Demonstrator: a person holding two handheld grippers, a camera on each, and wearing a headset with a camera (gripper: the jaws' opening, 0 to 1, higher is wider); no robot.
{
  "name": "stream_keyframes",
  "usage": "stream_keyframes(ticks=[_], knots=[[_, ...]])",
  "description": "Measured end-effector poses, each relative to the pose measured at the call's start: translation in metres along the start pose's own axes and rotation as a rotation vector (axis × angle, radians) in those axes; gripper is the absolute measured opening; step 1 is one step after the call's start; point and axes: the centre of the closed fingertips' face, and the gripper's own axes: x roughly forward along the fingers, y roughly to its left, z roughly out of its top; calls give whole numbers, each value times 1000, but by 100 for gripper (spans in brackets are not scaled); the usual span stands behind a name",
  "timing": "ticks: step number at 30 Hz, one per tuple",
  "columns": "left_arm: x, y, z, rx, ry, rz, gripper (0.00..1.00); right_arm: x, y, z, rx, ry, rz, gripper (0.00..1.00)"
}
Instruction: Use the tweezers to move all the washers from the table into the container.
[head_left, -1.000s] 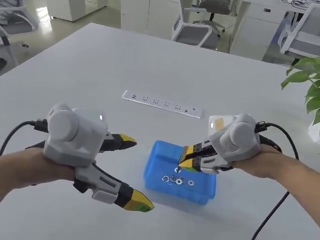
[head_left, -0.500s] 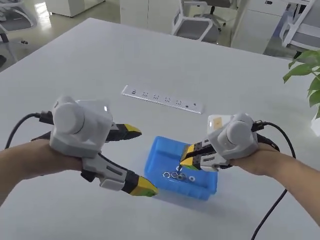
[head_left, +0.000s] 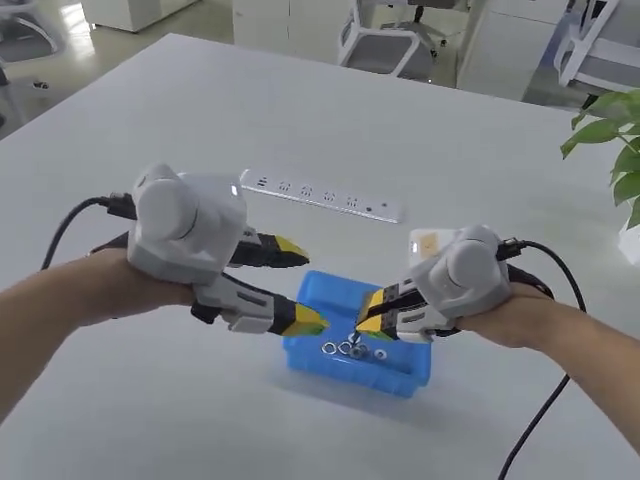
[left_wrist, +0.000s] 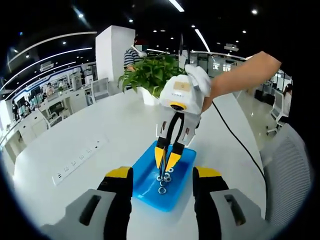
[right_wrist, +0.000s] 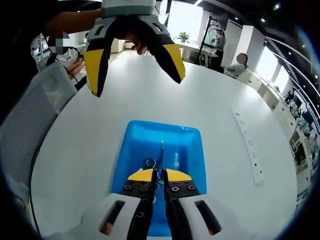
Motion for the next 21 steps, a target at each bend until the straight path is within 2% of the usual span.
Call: stream_keyframes(ticks=[5, 10, 15, 21], knots=[[8, -1, 3, 17, 12, -23, 50, 0, 0, 0, -3, 0, 3, 7], [16, -3, 4, 35, 25, -50, 41, 0, 0, 0, -4, -2, 4, 7], [27, 0, 10, 74, 27, -58, 26, -1, 1, 0, -10, -1, 6, 7], [40, -1, 12, 103, 38, -84, 20, -2, 1, -1, -14, -2, 7, 7]])
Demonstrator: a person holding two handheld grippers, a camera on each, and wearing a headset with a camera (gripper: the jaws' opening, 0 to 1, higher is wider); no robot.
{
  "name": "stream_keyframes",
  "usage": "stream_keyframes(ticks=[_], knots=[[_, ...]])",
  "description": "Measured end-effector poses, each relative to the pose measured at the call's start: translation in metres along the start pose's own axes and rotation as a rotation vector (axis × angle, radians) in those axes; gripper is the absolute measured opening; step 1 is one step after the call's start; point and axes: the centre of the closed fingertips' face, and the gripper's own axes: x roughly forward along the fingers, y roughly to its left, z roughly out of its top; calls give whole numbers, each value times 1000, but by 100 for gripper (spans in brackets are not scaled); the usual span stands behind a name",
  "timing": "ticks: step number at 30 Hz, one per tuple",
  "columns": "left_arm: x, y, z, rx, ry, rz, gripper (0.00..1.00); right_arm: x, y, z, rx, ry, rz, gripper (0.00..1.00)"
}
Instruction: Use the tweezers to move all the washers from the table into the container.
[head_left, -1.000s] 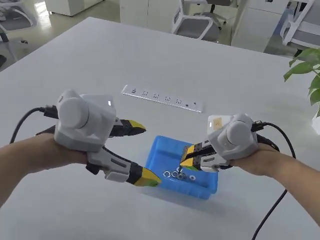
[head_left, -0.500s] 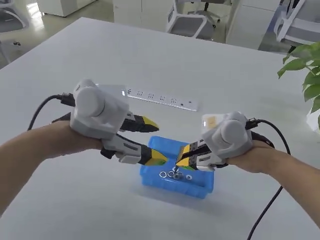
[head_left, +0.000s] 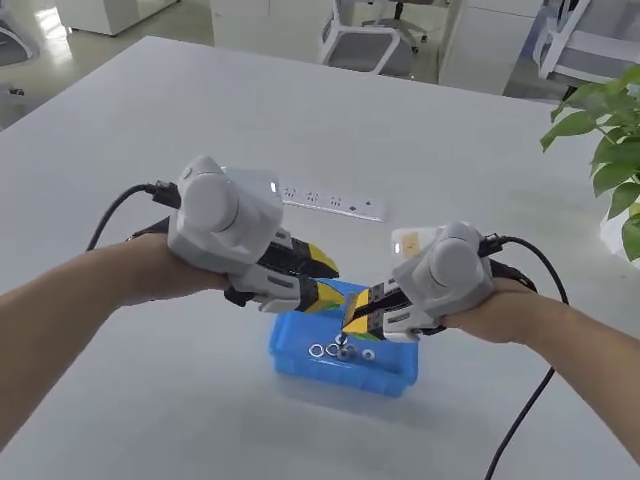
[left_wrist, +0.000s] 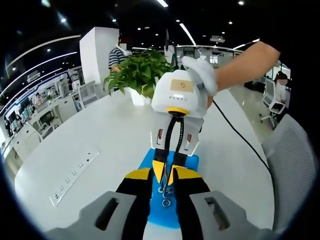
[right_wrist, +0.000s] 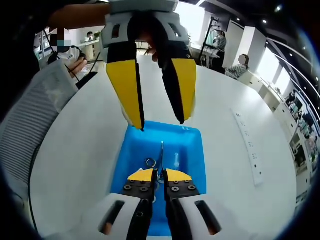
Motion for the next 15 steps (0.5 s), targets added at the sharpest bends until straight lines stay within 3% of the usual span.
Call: stream_keyframes(ticks=[15], knots=[[23, -2, -4, 89, 53, -58, 7, -1, 1, -1, -5, -1, 2, 7]])
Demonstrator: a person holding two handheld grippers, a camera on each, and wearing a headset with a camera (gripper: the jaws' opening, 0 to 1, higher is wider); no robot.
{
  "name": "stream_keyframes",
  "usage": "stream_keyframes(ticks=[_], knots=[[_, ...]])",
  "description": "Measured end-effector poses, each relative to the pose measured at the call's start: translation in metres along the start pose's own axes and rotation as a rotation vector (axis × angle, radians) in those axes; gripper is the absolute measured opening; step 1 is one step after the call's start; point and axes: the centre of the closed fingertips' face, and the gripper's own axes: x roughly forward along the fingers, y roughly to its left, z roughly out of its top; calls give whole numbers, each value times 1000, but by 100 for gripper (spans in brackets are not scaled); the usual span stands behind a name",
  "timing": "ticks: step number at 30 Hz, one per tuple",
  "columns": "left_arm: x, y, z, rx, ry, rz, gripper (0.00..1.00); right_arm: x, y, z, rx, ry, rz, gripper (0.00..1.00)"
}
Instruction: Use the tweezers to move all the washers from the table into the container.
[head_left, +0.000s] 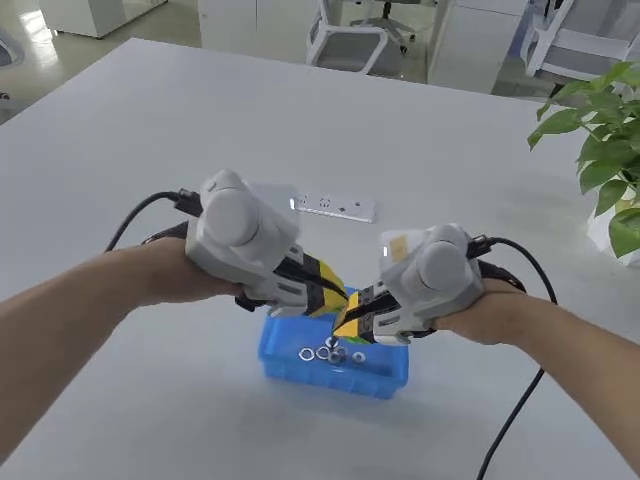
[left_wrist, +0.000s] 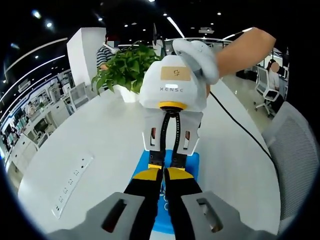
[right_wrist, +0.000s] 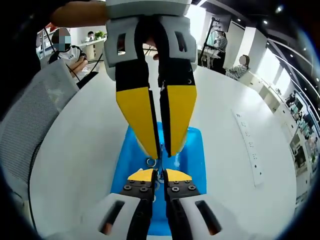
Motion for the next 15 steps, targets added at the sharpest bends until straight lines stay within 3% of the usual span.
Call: stream_keyframes(ticks=[15], knots=[[2, 0, -1, 32, 15, -9, 5, -1, 0, -1, -27, 16, -6, 9]])
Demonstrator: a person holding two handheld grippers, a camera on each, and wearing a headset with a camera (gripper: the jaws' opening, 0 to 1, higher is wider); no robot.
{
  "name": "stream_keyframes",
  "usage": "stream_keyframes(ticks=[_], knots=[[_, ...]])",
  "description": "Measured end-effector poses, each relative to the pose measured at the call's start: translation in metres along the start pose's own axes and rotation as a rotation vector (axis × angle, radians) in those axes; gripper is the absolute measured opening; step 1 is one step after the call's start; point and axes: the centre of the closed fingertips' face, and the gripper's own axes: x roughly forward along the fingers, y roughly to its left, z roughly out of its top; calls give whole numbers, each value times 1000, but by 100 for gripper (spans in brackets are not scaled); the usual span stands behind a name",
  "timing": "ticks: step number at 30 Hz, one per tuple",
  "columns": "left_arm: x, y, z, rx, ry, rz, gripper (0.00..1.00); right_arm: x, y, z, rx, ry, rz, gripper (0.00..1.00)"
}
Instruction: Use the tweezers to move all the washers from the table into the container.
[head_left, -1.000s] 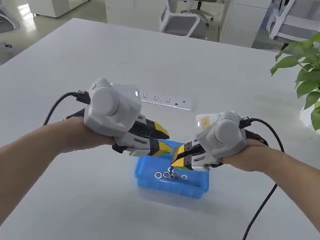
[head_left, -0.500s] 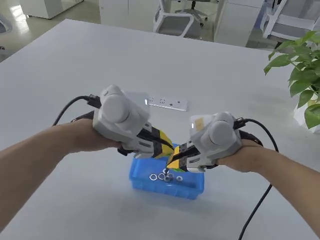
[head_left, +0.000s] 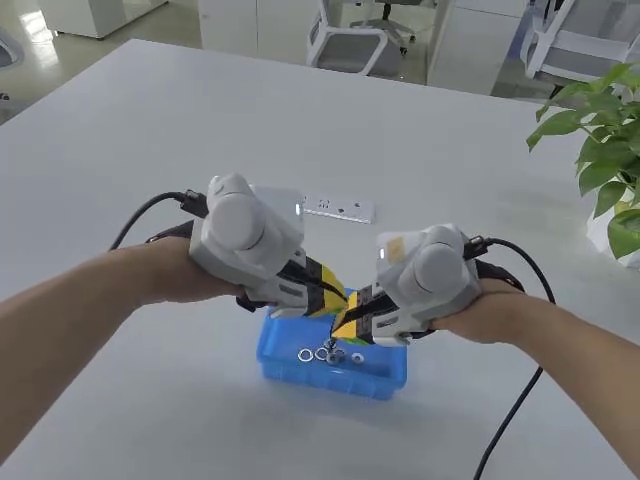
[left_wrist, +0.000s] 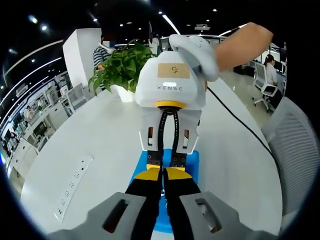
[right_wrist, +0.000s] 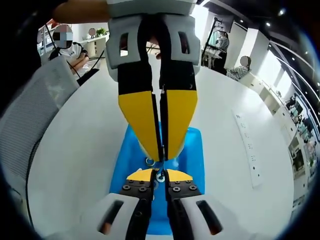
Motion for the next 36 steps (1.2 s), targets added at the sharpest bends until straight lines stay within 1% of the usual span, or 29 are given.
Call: stream_keyframes(ticks=[5, 8, 13, 19, 21, 24, 30, 36], knots=[[-1, 0, 2, -6, -4, 1, 5, -1, -1, 1, 6, -6, -10, 9], [-3, 1, 4, -10, -10, 1, 5, -4, -2, 3, 11, -18, -15, 9], [-9, 1, 7, -11, -14, 4, 5, -7, -3, 9, 16, -30, -25, 9], [-18, 0, 14, -9, -19, 4, 5, -14, -3, 17, 25, -48, -35, 10], [-21, -2, 17, -12, -25, -2, 5, -16, -2, 19, 23, -54, -39, 10], [-26, -4, 21, -7, -24, -9, 5, -21, 1, 23, 30, -67, -42, 11], [-35, -15, 30, -2, -31, -24, 5, -27, 9, 30, 39, -93, -45, 13], [-43, -23, 39, 7, -39, -37, 5, -33, 18, 41, 29, -114, -44, 14]])
